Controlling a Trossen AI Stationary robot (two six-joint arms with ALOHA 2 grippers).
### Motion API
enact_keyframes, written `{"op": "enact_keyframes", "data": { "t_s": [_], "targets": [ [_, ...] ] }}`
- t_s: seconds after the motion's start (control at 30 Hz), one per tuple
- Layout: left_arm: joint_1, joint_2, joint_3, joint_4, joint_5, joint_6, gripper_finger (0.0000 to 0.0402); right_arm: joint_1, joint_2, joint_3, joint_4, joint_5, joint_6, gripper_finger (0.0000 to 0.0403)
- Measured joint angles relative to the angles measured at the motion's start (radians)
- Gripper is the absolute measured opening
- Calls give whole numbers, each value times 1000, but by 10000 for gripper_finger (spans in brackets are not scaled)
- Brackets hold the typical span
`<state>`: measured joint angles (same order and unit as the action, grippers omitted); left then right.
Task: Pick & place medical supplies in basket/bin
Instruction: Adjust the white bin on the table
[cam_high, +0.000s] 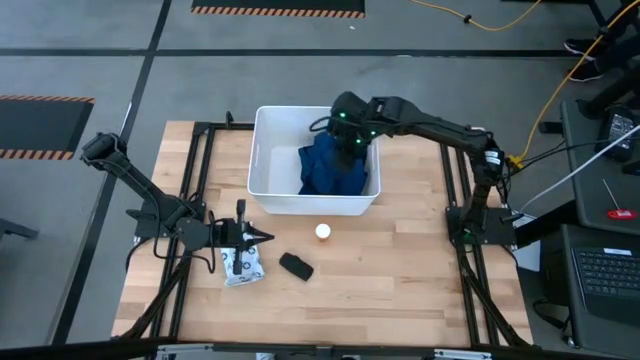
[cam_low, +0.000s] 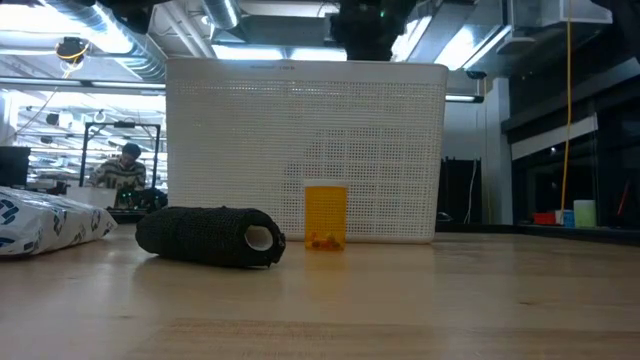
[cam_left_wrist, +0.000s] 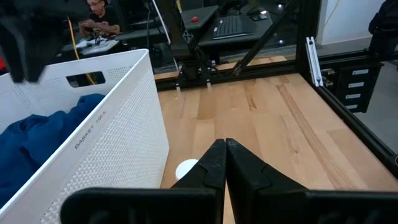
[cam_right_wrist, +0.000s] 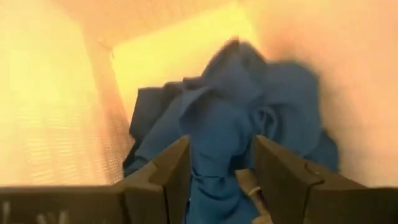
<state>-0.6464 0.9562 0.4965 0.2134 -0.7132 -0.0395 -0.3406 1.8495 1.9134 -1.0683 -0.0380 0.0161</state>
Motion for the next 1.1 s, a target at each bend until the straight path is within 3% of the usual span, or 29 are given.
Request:
{"op": "enact_keyframes", "data": {
  "t_s": [0.2, 0.33, 0.5, 0.73, 0.87, 1.1],
  "targets": [
    [0, 0, 0, -8, 0, 0, 4, 54, -136, -57, 105, 36, -57, 152],
    [0, 0, 0, -9, 0, 0, 4, 84, -255, -173, 241, 37, -63, 122],
    [0, 0, 0, -14, 0, 0, 4, 116, -414, -407, 437, 38, -74, 86],
    [0, 0, 0, -16, 0, 0, 4, 156, -633, -824, 858, 36, -165, 54],
    [0, -1, 0, -16, 0, 0, 4, 169, -733, -1037, 1103, -24, -206, 42],
    [0, -27, 0, -71, -3, 37, 4, 169, -861, -1232, 1367, -85, -212, 20]
  ]
}}
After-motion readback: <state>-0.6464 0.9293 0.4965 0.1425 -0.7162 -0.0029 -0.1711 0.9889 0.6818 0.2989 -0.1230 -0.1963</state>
